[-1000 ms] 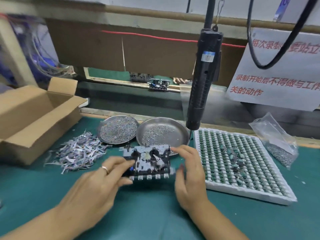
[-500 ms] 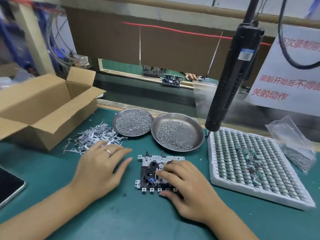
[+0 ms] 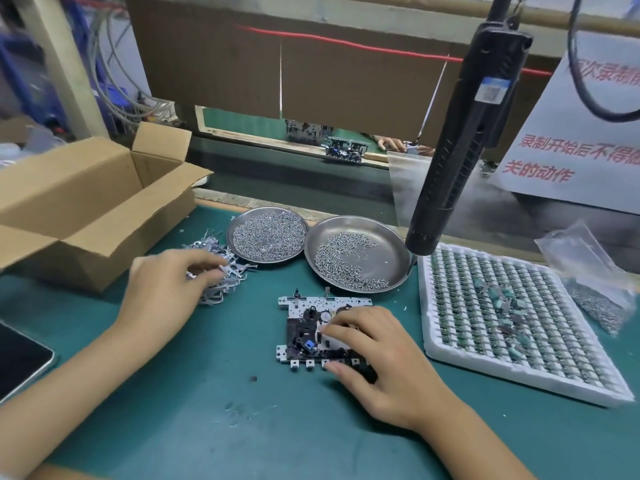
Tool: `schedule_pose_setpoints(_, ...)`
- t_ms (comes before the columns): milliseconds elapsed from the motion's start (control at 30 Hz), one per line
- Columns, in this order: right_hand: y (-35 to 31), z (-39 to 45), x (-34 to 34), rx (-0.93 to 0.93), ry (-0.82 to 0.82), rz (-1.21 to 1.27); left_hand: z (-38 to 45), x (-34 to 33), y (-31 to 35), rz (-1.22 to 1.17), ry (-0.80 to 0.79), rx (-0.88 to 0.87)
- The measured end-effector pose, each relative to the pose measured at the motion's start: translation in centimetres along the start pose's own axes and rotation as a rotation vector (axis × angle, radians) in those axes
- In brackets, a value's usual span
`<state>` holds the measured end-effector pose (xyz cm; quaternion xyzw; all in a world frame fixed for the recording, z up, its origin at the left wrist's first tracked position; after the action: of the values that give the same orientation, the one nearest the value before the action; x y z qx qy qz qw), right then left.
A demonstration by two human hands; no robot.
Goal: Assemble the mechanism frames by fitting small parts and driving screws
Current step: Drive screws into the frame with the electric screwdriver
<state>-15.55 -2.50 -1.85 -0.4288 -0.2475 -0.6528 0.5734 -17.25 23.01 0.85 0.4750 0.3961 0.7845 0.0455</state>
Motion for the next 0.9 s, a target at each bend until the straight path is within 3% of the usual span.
schedule_pose_setpoints(167,0.0,0.0,0.2,-0.001,0.034,-0.001,0.7,1.5,-0.9,-0.377,-0.003,0.093)
schedule_pose_setpoints(334,0.1,0.0,0.8,-0.009,0.141,-0.019,0.3,1.4,0.1,-0.468,-0.004,0.081)
schedule_pose_setpoints(534,1.0,-0.1,1.9,-0.161,0.419,0.234,-3.1,-3.0,4.2,-0.813,-0.292,0.086)
schedule_pose_setpoints(667,1.6,0.1,1.9,-0.258,0.535,0.435,-6.0,-6.5,7.3,-0.828,-0.467,0.011)
schedule_pose_setpoints(901,3.2,-0.9,2.1,-0.342,0.582,0.485,-6.4,-7.8,6.9,-0.689,-0.451,-0.052)
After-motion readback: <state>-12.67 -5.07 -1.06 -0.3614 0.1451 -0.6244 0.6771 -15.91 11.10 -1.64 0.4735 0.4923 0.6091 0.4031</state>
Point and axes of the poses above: each hand's wrist, its own z-axis towards the middle knuckle, its own x-axis out of the back of the hand, y = z × x, the point moved 8 cm from there along z, towards the middle knuckle, and after that the axes turned 13 degrees about x, right-handed, at the moved point
